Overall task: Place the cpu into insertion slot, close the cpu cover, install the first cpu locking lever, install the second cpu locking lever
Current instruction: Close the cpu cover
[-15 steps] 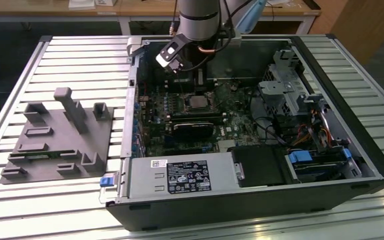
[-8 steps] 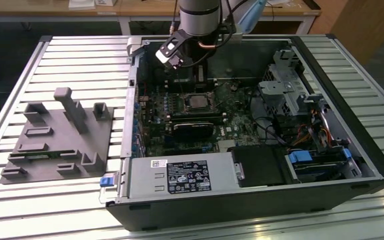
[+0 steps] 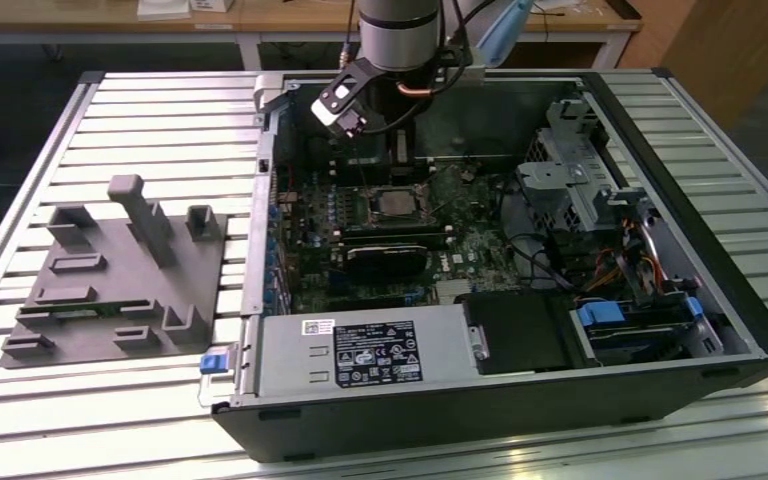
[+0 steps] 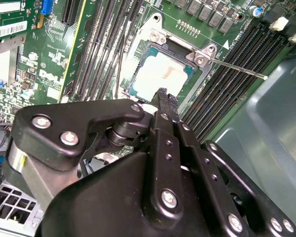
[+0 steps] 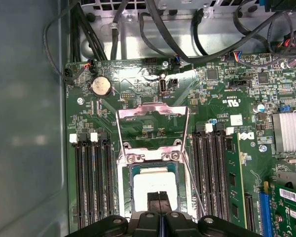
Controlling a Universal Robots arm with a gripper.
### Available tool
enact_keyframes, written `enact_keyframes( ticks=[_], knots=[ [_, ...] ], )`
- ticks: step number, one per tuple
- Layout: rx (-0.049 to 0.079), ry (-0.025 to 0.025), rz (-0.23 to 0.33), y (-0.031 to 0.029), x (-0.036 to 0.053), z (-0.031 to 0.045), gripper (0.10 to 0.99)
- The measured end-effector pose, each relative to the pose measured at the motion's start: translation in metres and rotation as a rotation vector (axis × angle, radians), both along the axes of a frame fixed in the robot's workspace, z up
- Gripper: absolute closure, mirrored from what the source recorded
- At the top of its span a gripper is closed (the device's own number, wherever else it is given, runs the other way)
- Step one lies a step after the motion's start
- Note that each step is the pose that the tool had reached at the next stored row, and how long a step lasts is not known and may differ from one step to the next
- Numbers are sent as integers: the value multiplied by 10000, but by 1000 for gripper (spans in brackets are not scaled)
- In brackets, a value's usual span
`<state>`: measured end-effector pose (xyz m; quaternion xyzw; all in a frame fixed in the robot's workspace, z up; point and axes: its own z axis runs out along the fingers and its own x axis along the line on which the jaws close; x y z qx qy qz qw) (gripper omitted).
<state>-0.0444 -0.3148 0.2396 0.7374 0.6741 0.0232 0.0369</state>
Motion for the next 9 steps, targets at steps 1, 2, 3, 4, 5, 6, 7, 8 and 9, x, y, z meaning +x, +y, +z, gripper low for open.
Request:
enact_keyframes(
  ticks=[1,2,3,4,5,6,7,8,9],
  knots=[
    [1,0,0,0,0,0,980],
    [1,0,0,0,0,1,980],
    [-4,3,0,0,0,6,980],
    [-3,2,0,0,0,11,980],
    [-1,0,0,0,0,19,980],
    [0,0,0,0,0,28,980],
    [-1,1,0,0,0,40,980],
    [0,0,0,0,0,49,980],
    [0,0,0,0,0,56,980]
  ],
)
